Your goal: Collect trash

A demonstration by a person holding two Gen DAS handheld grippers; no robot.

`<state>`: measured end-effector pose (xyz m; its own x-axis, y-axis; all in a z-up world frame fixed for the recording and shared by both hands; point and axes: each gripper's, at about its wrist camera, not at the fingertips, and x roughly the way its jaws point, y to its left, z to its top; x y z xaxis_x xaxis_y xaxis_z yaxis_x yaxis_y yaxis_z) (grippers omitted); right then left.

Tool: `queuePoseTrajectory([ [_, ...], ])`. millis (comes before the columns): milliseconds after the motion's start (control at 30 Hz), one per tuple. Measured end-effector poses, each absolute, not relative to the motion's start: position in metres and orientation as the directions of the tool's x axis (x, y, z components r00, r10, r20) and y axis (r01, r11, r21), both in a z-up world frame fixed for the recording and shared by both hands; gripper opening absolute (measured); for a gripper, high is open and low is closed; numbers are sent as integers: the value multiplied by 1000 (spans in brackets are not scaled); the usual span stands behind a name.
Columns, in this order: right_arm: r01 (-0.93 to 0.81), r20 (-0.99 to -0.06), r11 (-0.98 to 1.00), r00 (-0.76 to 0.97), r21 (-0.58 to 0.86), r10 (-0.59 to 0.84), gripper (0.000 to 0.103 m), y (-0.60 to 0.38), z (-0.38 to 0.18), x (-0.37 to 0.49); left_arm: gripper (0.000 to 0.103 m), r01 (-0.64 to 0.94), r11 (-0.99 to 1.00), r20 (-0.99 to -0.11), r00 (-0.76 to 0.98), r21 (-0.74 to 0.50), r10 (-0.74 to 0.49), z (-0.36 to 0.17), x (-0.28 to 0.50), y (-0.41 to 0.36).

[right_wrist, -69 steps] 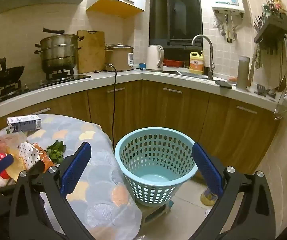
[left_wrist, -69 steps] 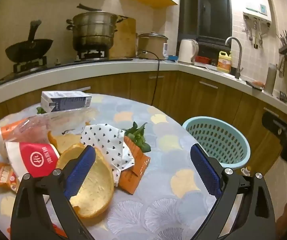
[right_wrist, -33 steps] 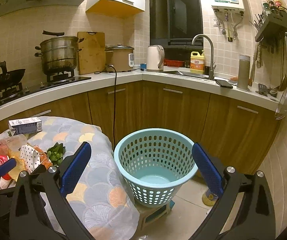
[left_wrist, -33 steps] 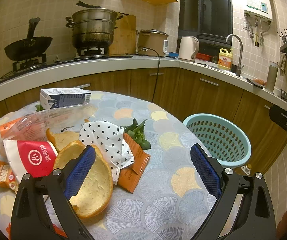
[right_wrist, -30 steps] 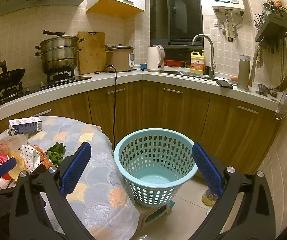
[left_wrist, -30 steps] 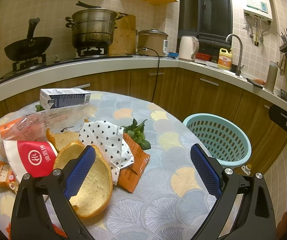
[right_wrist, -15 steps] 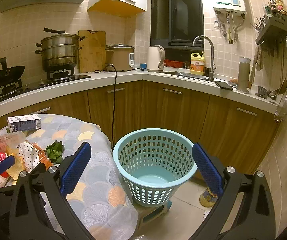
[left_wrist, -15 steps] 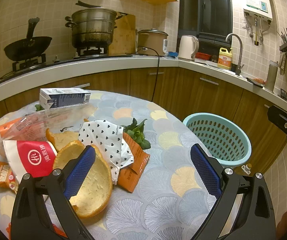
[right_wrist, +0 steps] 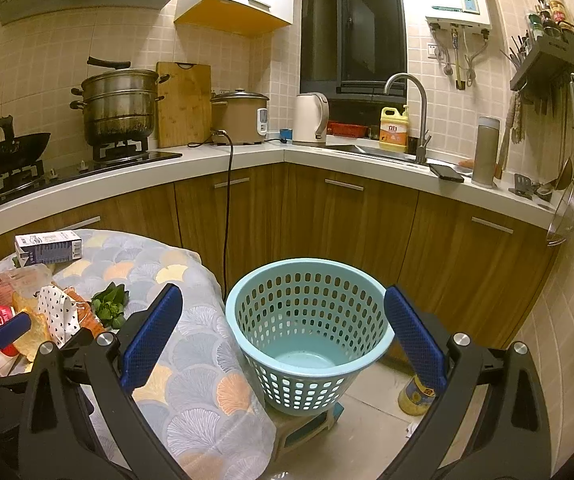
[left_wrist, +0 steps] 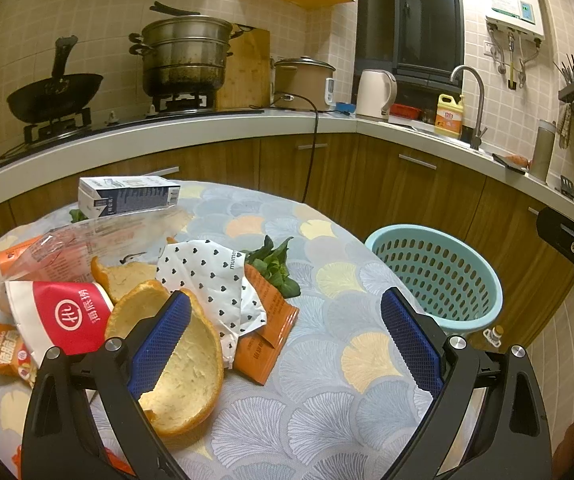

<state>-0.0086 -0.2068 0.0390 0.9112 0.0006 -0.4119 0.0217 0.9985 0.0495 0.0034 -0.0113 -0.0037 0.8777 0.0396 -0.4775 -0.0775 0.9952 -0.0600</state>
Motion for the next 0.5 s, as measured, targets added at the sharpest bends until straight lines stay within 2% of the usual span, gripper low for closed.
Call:
queuePoseTrajectory([
  [300, 23, -412, 999, 911, 48, -1, 96, -207, 39, -9, 93, -78, 995, -476, 879, -59, 41, -4, 3, -11],
  [500, 33, -403, 998, 915, 47, -11, 96, -208, 46, -12, 93, -113, 992, -441, 894, -47, 81, 2, -4, -10],
])
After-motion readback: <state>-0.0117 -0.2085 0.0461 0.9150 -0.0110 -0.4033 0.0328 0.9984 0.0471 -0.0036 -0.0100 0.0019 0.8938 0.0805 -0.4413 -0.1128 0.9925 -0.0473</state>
